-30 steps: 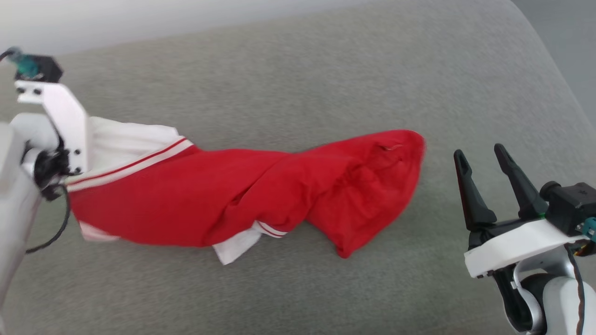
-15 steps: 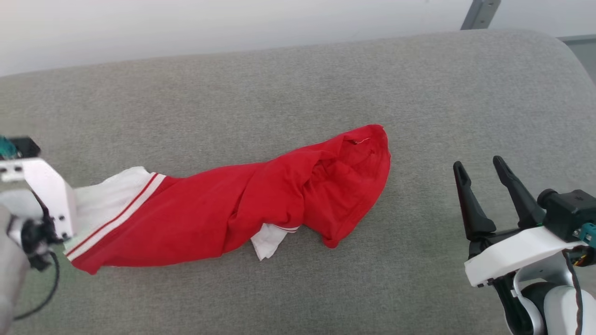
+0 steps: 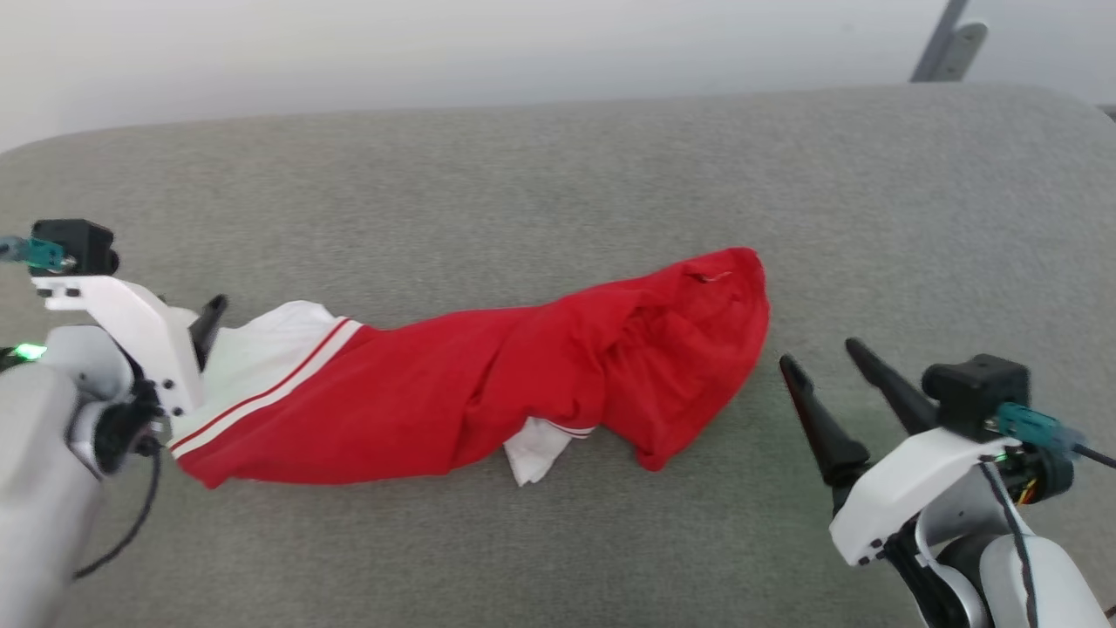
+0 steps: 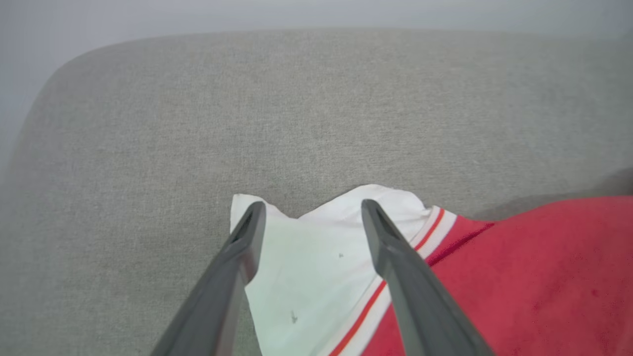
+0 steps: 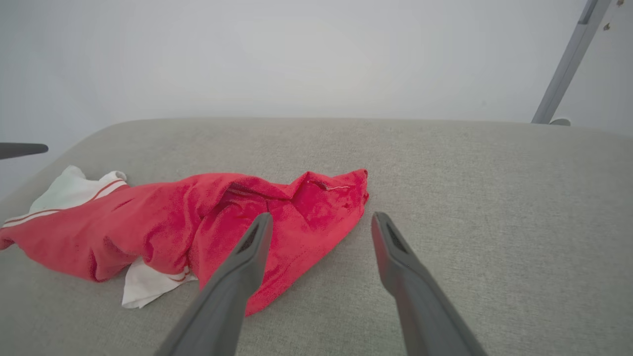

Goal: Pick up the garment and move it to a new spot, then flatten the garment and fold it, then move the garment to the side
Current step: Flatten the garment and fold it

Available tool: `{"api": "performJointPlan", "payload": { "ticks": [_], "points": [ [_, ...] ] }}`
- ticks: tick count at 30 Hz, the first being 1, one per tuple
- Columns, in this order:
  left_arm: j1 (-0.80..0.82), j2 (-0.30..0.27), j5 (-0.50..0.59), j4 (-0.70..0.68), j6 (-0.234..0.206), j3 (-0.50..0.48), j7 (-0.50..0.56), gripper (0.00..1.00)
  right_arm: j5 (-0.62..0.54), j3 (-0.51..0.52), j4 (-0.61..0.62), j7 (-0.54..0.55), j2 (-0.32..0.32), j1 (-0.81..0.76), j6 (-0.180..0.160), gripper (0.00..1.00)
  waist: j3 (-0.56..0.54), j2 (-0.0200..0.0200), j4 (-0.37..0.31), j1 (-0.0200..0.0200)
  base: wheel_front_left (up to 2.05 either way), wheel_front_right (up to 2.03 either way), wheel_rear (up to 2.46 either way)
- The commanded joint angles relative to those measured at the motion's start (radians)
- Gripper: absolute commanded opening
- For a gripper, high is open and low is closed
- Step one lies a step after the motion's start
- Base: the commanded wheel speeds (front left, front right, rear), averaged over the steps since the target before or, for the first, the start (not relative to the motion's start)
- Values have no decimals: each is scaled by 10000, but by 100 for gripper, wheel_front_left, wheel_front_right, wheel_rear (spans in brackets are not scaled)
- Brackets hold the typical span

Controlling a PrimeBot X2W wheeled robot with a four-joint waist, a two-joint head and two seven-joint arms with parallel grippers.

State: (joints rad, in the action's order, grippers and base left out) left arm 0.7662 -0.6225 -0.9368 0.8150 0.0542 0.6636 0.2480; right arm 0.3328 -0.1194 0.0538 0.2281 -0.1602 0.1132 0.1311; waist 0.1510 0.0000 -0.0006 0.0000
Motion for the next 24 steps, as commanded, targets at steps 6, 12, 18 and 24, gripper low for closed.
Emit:
{"api": "performJointPlan", "payload": {
  "ticks": [6,12,18,24],
  "points": [
    [-1017,2,548,-1810,-381,-85,-2143,100,547,-823,-497,1262,-686,363,-7,100,-259,0,739,0,0,0,0],
    [-2067,-38,1010,-3812,-1000,-107,-3753,100,909,-1499,-1011,2382,-1336,785,-7,100,-338,0,1455,0,0,0,0],
    [-3125,96,1291,-5554,-1823,-223,-4740,100,1631,-2475,-1010,3286,-1752,1260,-7,100,-178,0,2210,0,0,0,0],
    [-4020,359,1852,-6660,-2330,-469,-5097,100,1930,-3023,-1033,3766,-2040,1603,-7,100,52,0,2857,0,0,0,0]
  ]
}}
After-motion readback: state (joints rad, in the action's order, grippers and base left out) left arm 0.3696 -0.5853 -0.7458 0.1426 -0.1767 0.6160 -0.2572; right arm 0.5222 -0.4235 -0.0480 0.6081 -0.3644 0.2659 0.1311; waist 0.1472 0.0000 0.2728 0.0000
